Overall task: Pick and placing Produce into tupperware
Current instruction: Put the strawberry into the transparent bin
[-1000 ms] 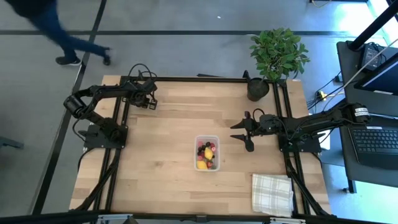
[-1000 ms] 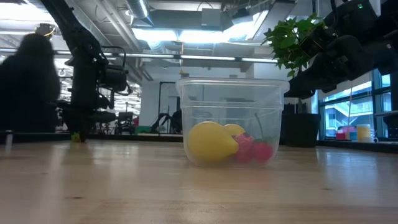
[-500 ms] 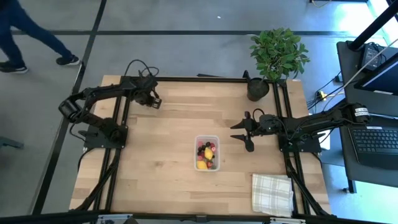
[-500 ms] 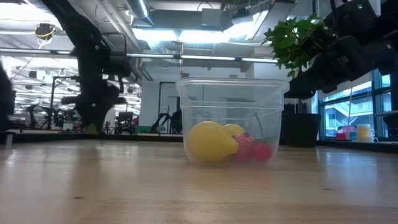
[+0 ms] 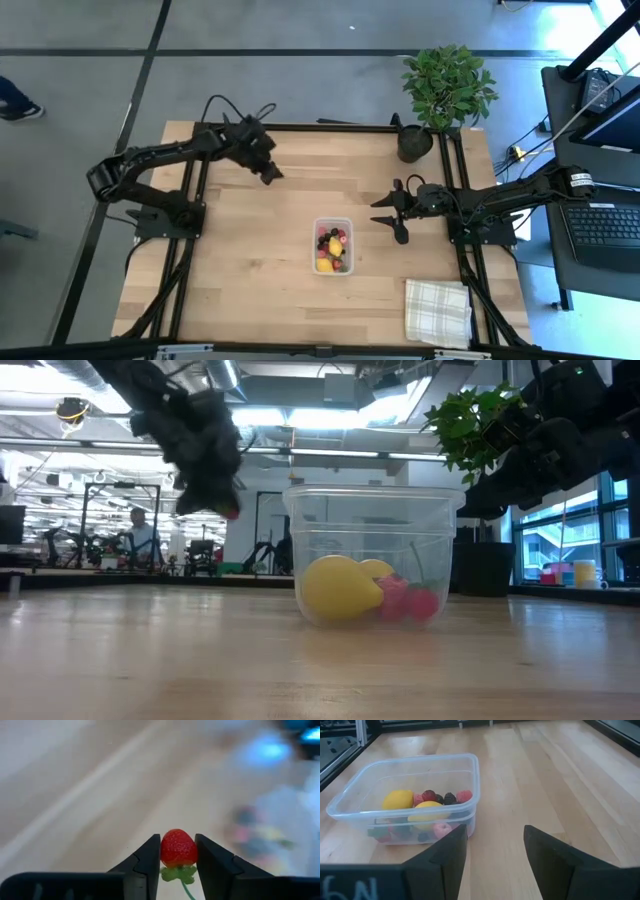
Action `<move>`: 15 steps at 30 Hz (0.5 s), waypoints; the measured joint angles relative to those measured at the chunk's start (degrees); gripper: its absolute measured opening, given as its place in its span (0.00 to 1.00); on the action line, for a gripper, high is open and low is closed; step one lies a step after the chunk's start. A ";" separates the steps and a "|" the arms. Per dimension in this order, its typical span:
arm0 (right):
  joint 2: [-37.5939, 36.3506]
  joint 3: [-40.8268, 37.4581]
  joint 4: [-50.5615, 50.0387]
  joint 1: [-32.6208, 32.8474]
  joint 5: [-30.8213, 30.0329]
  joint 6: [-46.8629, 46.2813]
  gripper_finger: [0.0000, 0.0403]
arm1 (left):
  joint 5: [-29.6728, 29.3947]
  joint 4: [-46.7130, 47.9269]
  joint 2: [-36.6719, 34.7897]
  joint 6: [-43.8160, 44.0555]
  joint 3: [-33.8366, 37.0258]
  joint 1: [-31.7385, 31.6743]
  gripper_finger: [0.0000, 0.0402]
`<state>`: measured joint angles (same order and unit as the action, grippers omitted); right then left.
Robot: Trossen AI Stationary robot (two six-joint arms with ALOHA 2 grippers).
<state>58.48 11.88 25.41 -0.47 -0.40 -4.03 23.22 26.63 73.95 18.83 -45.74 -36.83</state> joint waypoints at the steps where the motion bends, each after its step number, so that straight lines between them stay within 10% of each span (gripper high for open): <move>1: 0.00 0.00 -0.02 0.00 -0.02 -0.01 0.49 | 2.41 -2.68 0.00 -0.02 -0.05 1.45 0.26; 15: 0.00 -0.04 1.14 0.00 -0.01 0.00 0.49 | 4.05 -35.64 1.27 -0.57 -0.17 25.62 0.26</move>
<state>58.48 11.84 26.55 -0.47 -0.41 -4.03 27.26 -9.00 75.22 18.26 -45.91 -11.21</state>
